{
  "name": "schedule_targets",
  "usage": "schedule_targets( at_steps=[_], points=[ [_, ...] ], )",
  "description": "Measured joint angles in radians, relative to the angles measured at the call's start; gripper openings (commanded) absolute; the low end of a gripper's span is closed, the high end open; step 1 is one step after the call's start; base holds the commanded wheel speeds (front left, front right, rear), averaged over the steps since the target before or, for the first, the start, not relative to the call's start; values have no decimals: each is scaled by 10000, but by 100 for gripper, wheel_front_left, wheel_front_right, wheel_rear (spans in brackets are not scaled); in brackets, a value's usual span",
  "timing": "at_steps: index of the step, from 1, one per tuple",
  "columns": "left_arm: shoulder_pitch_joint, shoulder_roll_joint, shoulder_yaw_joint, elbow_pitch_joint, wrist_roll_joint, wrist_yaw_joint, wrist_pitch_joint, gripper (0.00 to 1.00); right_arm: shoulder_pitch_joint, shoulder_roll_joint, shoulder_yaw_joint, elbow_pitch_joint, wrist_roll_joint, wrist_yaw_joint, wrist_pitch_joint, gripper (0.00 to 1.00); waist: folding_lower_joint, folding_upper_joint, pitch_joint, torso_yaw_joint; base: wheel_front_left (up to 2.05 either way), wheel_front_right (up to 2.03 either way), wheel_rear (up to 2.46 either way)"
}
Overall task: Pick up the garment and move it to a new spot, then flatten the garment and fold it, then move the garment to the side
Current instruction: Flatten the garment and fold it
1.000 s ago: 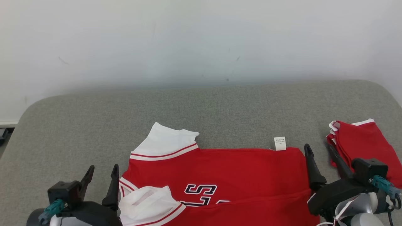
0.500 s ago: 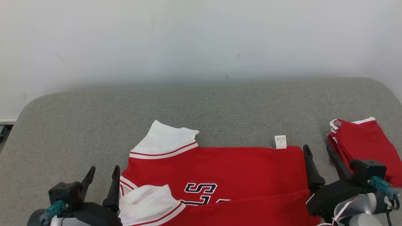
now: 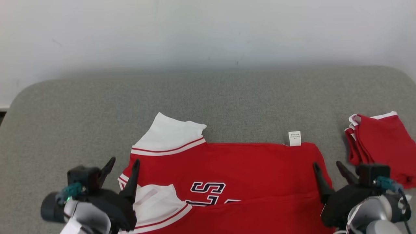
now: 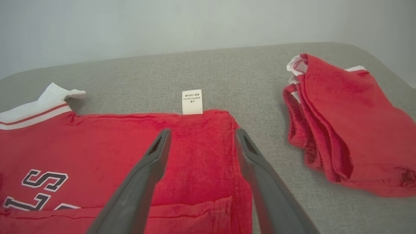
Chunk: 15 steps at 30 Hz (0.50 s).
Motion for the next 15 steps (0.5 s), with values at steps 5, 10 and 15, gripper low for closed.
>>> schedule_targets(
  at_steps=[5,10,15],
  points=[
    [-1313,6,-92,305,-17,-205,731,100,-971,-491,56,17,-136,36,936,100,1,0,572,-11,0,0,0],
    [-2588,88,-67,909,-105,-493,1638,100,-2120,-610,339,-29,-134,221,1891,100,1,1,1227,-77,0,0,0],
    [-4023,40,-136,1494,-100,-550,2583,100,-2838,-917,546,56,-128,410,3018,100,2,1,1910,-203,0,0,0]
  ],
)
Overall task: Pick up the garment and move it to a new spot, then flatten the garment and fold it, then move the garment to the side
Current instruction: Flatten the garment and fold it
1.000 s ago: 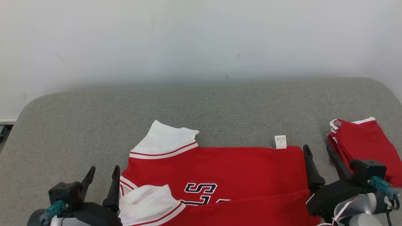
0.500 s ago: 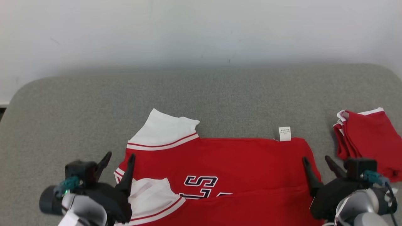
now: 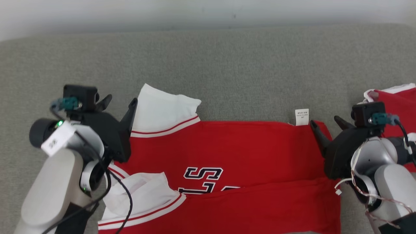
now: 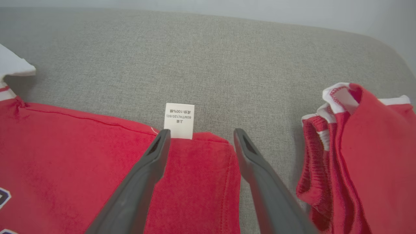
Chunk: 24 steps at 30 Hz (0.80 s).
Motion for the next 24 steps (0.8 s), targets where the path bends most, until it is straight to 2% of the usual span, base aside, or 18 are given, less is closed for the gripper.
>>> schedule_targets(
  at_steps=[8,17,24],
  points=[
    [-1541,-81,-320,1254,117,-253,1139,100,-1104,-140,71,460,6,33,1124,100,1,0,925,-248,0,0,0],
    [-2106,40,-364,2173,242,-339,1730,100,-1178,-113,295,593,67,77,1634,100,0,0,1341,-570,0,0,0],
    [-2832,407,-401,2677,635,-347,2011,100,-1337,-29,401,587,96,163,1845,100,-1,0,1514,-845,0,0,0]
  ],
)
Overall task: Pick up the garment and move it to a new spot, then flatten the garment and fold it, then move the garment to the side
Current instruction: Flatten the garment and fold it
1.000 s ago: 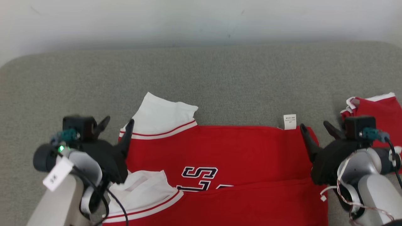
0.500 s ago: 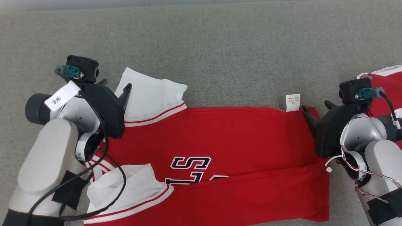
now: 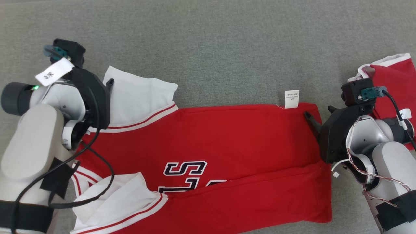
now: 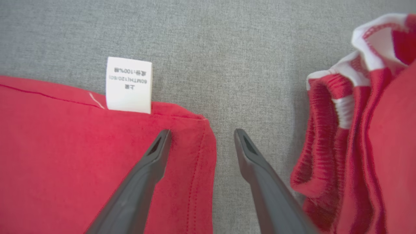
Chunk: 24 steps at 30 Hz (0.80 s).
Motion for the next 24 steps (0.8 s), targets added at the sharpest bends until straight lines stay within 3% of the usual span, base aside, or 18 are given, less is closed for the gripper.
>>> schedule_targets(
  at_steps=[11,13,14,17,19,20,21,22,24],
  points=[
    [-839,-169,-309,546,387,-23,84,100,-283,-29,-29,-263,4,-13,96,100,0,0,425,-222,0,0,0],
    [-877,-238,-330,640,395,-79,82,93,-278,-36,-36,-255,4,-13,98,100,0,0,474,-198,0,0,0],
    [-876,-309,-384,723,391,-88,82,78,-275,-46,-48,-253,4,-13,98,100,0,0,490,-175,0,0,0],
    [-875,-395,-497,823,391,-96,10,49,-287,-50,-33,-228,4,-13,165,100,0,-1,523,-117,0,0,0],
    [-879,-424,-531,872,391,-174,-6,41,-300,-50,-31,-226,4,-13,171,100,0,-1,530,-94,0,0,0],
    [-891,-426,-566,894,391,-182,-6,29,-317,-50,-25,-228,4,-13,171,100,0,-1,532,-84,0,0,0],
    [-909,-433,-591,917,391,-182,-13,6,-348,-50,-25,-228,2,-13,173,100,-1,-1,534,-75,0,0,0],
    [-929,-458,-619,941,393,-184,-63,0,-392,-65,-31,-236,2,-13,173,100,-1,-1,535,-64,0,0,0],
    [-1053,-579,-681,1030,407,-217,-98,0,-438,-159,-86,-309,0,-15,173,100,-1,-1,546,-23,0,0,0]
  ],
)
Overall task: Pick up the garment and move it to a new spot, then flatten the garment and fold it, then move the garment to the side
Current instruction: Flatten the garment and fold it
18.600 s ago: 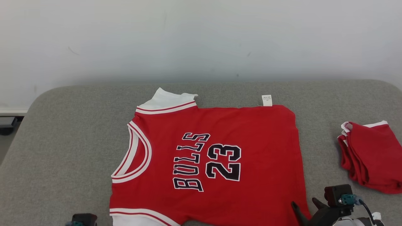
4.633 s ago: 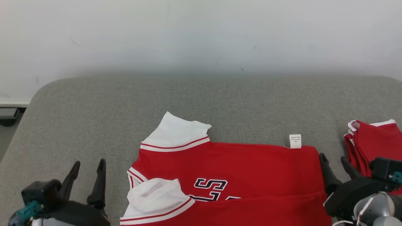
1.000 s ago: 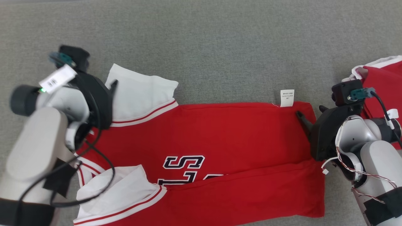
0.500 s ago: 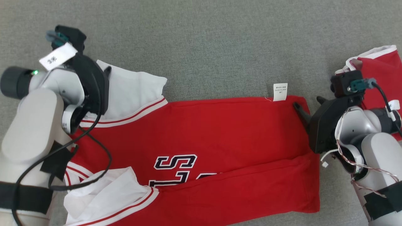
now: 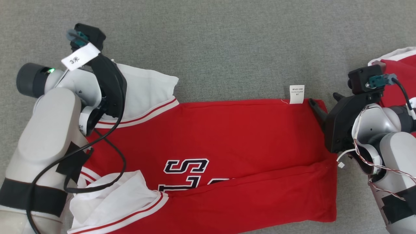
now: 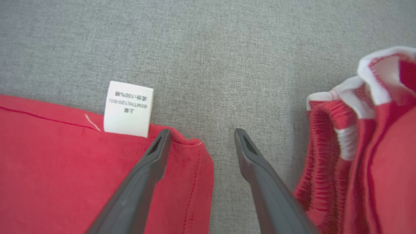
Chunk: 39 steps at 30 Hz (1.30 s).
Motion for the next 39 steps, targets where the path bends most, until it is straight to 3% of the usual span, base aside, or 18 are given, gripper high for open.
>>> schedule_targets(
  at_steps=[20,23,25,38,39],
  points=[
    [-195,-318,-284,823,40,-142,-604,0,283,48,309,-180,215,12,1058,100,0,0,-226,221,0,0,0],
    [-183,-303,-305,907,40,-205,-635,0,376,-19,255,-207,213,-48,1158,93,0,0,-320,192,0,0,0],
    [-172,-313,-322,955,40,-205,-654,0,426,-58,178,-224,215,-115,1229,100,-1,0,-364,171,0,0,0],
    [-174,-433,-487,1085,38,-219,-878,0,144,77,-38,-150,213,-364,1143,100,-1,0,-359,229,0,0,0],
    [-174,-443,-493,1099,38,-219,-895,0,143,86,-35,-56,215,-403,1149,92,0,0,-355,238,0,0,0]
  ],
)
